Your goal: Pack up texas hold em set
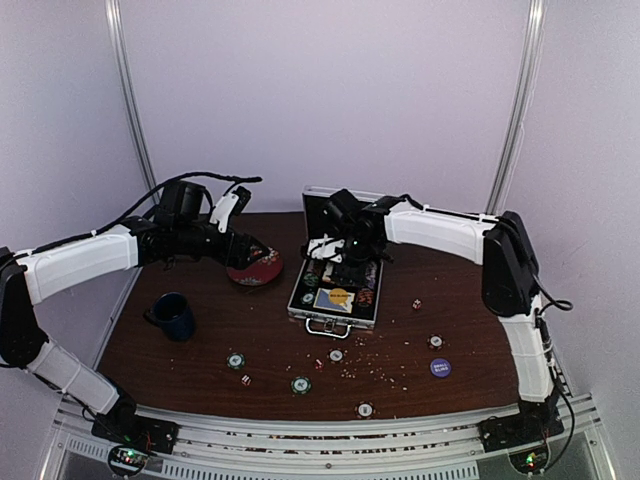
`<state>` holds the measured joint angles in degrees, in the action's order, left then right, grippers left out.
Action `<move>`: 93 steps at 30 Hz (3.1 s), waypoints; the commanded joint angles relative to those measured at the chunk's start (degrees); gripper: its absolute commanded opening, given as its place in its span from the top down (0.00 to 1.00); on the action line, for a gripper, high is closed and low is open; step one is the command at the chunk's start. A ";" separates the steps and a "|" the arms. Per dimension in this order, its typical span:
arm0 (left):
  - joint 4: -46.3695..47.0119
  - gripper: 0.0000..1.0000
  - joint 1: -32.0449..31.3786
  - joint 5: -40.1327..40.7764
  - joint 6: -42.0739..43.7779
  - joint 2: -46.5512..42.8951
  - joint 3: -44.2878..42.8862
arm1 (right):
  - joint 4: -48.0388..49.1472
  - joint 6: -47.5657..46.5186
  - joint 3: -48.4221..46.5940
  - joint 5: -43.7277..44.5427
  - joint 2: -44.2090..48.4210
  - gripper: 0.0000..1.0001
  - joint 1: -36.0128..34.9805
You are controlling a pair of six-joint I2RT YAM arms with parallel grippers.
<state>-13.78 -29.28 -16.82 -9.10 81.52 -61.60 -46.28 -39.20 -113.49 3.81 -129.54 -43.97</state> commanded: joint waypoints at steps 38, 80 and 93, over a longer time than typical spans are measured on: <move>0.60 0.17 0.55 0.73 0.23 0.05 -1.39 | -6.18 0.22 67.30 -3.99 46.83 0.37 1.67; 0.60 0.17 0.61 0.53 0.18 0.67 -1.33 | 2.24 5.36 42.59 -18.21 16.90 0.54 0.46; 0.44 0.17 0.54 0.02 0.18 0.77 -1.50 | 2.36 5.68 40.69 -19.43 15.60 0.43 0.06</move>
<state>-14.66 -29.19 -16.10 -9.08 81.76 -61.60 -44.36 -34.06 -72.58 -13.85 -109.95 -43.40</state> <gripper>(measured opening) 0.830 0.566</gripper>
